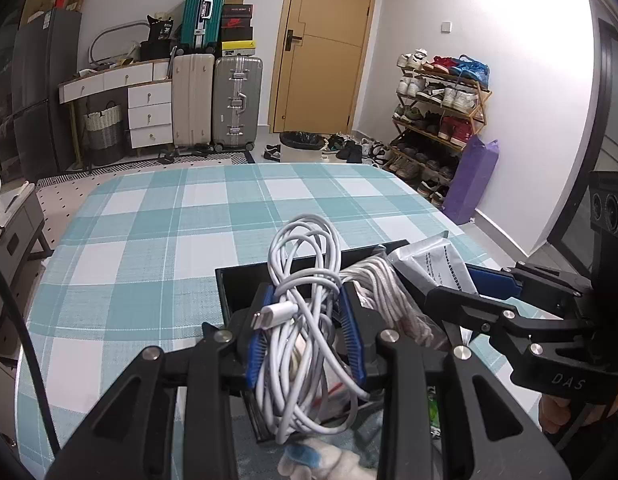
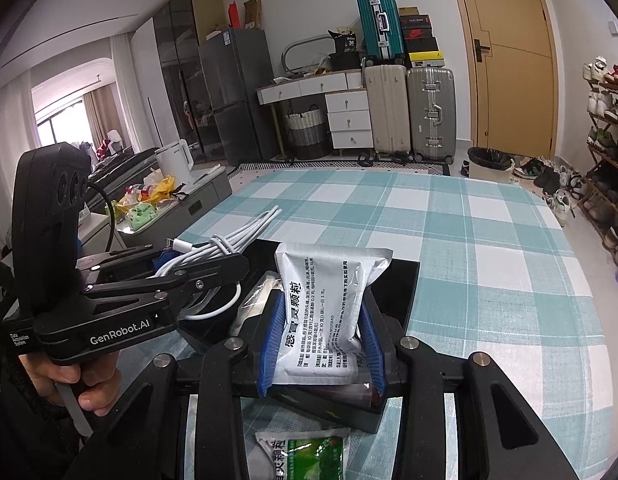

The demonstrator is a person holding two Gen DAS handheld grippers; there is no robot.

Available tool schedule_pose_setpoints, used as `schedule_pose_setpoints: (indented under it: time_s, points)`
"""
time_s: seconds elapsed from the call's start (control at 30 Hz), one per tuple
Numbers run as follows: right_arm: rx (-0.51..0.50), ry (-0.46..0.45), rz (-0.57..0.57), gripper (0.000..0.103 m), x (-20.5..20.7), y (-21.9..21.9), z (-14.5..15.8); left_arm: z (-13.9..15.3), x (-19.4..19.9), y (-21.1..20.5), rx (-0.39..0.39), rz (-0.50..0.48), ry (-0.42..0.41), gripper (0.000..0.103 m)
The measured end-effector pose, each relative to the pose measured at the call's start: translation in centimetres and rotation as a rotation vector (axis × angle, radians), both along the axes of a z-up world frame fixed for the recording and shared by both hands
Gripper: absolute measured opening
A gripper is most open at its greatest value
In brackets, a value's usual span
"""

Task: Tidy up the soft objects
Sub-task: 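Carry the white cable with the left gripper into the box while the right carries the sachet there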

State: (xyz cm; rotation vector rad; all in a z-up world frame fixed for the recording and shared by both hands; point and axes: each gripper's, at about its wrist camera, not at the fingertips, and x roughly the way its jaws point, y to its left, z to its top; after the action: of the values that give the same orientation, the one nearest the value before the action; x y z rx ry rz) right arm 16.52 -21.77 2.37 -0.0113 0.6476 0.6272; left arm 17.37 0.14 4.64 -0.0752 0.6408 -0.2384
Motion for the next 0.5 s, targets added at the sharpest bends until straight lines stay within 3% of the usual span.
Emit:
schedule_pose_setpoints:
  time_s: [0.5]
  points:
    - [-0.046, 0.006, -0.014, 0.037, 1.8, 0.9, -1.1, -1.8, 1.5, -1.0, 0.06, -0.016, 0.028, 0.032]
